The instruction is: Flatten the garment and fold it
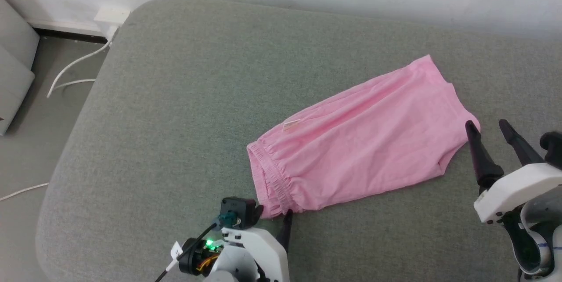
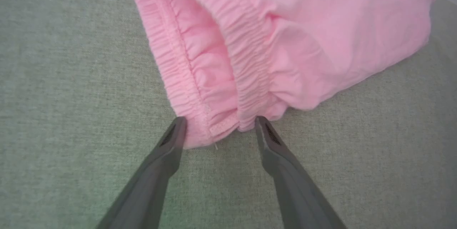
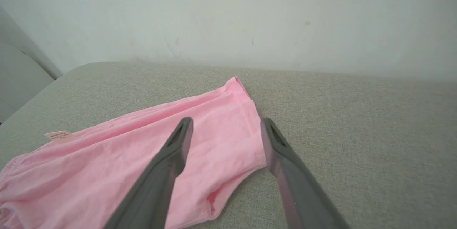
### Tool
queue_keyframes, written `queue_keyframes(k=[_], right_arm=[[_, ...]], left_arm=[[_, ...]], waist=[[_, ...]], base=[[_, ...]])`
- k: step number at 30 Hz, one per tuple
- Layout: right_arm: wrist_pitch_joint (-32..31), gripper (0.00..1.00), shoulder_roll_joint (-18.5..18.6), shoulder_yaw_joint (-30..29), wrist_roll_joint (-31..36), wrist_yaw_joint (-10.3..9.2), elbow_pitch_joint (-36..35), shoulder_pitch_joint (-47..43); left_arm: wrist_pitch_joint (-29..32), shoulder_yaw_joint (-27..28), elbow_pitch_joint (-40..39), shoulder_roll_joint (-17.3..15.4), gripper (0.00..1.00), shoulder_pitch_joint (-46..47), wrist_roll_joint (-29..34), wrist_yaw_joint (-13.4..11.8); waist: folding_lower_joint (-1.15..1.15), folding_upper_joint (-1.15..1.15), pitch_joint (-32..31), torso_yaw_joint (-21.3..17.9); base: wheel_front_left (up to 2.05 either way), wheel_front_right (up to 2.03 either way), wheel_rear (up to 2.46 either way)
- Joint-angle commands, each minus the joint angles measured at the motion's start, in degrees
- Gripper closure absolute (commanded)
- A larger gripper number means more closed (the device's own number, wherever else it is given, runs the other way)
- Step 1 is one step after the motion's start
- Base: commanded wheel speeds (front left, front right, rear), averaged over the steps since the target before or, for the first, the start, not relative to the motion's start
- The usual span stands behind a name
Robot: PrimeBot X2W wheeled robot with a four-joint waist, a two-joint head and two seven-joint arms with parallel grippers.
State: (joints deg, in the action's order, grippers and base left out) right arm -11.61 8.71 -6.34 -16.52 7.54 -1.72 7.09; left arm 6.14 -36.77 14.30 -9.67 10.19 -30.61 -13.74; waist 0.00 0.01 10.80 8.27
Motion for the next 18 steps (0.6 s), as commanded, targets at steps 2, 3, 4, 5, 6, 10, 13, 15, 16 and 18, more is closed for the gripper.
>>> queue_keyframes(k=[2, 3, 4, 5, 6, 10, 13, 15, 16, 18], right_arm=[[-0.4, 0.00, -0.1, -0.7, 0.6, -0.05, 0.8, 0.2], [-0.5, 0.00, 0.0, -0.8, 0.7, -0.05, 1.3, 0.5], [-0.4, 0.00, -0.1, -1.0, 0.7, -0.05, 1.9, 0.9], [-0.4, 0.00, -0.1, -1.0, 0.7, -0.05, 1.9, 0.9], [-0.3, 0.00, 0.0, -1.2, 1.0, -0.05, 2.6, 1.2], [-0.1, 0.00, 0.0, -1.9, 1.9, -0.05, 6.0, 2.6], [-0.4, 0.00, 0.0, -2.7, 2.6, -0.05, 8.8, 4.2], [-0.5, 0.00, 0.0, -3.3, 3.5, -0.05, 11.3, 5.7], [-0.6, 0.00, 0.0, -3.7, 3.9, -0.05, 12.7, 6.6], [-1.3, 0.00, -0.2, -4.9, 4.6, -0.05, 16.1, 8.6]], left_arm=[[0.9, -0.1, 1.1, 0.9, 0.02, 1.0, -0.9, 0.2], [0.6, 0.0, 1.0, 1.2, 0.26, 1.1, -1.3, 0.6], [0.5, -0.1, 1.1, 1.4, 0.75, 1.4, -1.5, 1.0], [0.5, -0.1, 1.1, 1.4, 0.75, 1.4, -1.5, 1.0], [0.4, -0.3, 1.1, 1.6, 1.00, 1.6, -1.7, 1.4], [0.6, -0.9, 1.9, 2.0, 1.00, 2.5, -2.2, 2.9], [0.4, -1.1, 2.2, 2.1, 1.00, 2.8, -2.3, 3.3], [0.2, -1.2, 2.3, 2.0, 1.00, 3.0, -2.4, 3.6], [0.1, -1.2, 2.3, 2.0, 1.00, 3.1, -2.4, 3.7], [-0.3, -1.2, 2.3, 1.9, 1.00, 3.4, -2.3, 3.8]], waist=[[0.00, -0.01, 0.7, -0.1], [0.00, -0.01, 1.0, -0.1], [0.00, -0.01, 1.2, 0.0], [0.00, -0.01, 1.2, 0.0], [0.00, -0.01, 1.5, 0.2], [0.00, -0.01, 2.2, 0.8], [0.00, -0.01, 2.6, 1.2], [0.00, -0.01, 2.9, 1.4], [0.00, -0.01, 3.1, 1.5], [0.00, -0.01, 3.3, 1.9]], base=[[0.00, 0.00, 0.00], [0.00, 0.00, 0.00], [0.00, 0.00, 0.00], [0.00, 0.00, 0.00], [0.00, 0.00, 0.00], [0.00, 0.00, 0.00], [0.00, 0.00, 0.00], [0.00, 0.00, 0.00], [0.00, 0.00, 0.00], [0.00, 0.00, 0.00]])
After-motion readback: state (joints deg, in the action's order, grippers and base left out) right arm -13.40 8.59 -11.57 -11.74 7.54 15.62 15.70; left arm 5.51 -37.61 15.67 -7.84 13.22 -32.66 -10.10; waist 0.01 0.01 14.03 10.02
